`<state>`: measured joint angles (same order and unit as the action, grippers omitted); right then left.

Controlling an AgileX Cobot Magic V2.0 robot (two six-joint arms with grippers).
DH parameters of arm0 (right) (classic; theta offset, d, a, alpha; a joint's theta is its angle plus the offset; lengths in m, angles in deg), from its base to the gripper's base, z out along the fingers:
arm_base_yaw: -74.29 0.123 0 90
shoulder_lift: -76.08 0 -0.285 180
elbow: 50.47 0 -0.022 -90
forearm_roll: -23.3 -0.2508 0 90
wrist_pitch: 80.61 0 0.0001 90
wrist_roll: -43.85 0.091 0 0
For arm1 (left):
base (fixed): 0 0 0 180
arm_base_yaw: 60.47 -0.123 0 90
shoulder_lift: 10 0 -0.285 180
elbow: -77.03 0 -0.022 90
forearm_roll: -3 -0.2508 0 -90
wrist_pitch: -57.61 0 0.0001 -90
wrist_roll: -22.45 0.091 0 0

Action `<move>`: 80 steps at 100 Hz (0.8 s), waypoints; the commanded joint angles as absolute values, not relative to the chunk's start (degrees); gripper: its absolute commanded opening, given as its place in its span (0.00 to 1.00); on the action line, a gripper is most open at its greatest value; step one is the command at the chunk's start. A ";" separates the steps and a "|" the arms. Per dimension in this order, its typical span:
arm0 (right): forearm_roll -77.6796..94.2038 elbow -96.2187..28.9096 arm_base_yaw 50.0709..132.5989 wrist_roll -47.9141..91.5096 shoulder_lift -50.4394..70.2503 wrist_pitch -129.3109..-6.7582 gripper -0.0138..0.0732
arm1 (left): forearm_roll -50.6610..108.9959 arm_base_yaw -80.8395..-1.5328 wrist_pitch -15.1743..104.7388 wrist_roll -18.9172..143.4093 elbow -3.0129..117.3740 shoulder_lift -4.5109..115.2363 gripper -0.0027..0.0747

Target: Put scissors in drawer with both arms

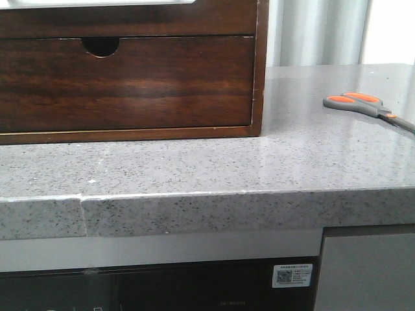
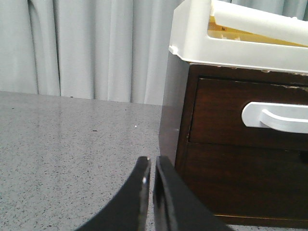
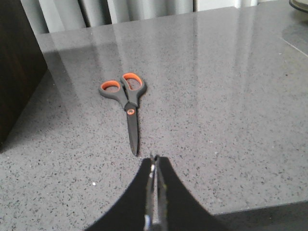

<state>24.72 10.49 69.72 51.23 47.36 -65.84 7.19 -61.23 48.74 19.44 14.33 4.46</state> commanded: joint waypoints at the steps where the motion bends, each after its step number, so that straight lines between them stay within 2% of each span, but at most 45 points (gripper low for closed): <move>1: 24.88 8.49 69.71 51.11 46.43 -69.23 0.11 | 7.30 -61.00 53.73 19.35 16.30 5.68 0.06; 18: 24.88 8.49 69.71 51.11 46.43 -68.69 0.11 | 7.30 -61.00 58.92 19.35 16.08 5.68 0.35; 23: 24.88 8.49 69.71 51.11 46.43 -68.57 0.11 | 7.42 -61.00 60.85 19.35 16.08 5.68 0.40; 61: 24.88 8.49 69.71 51.11 46.43 -68.50 0.11 | -9.76 -61.00 64.21 19.49 16.20 11.06 0.42; 80: 24.88 8.49 69.71 51.11 46.43 -68.50 0.11 | -21.19 -61.00 75.37 19.49 16.48 19.47 0.42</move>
<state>24.72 10.49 69.72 51.23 47.38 -64.35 -15.27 -61.23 65.28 19.54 14.31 15.41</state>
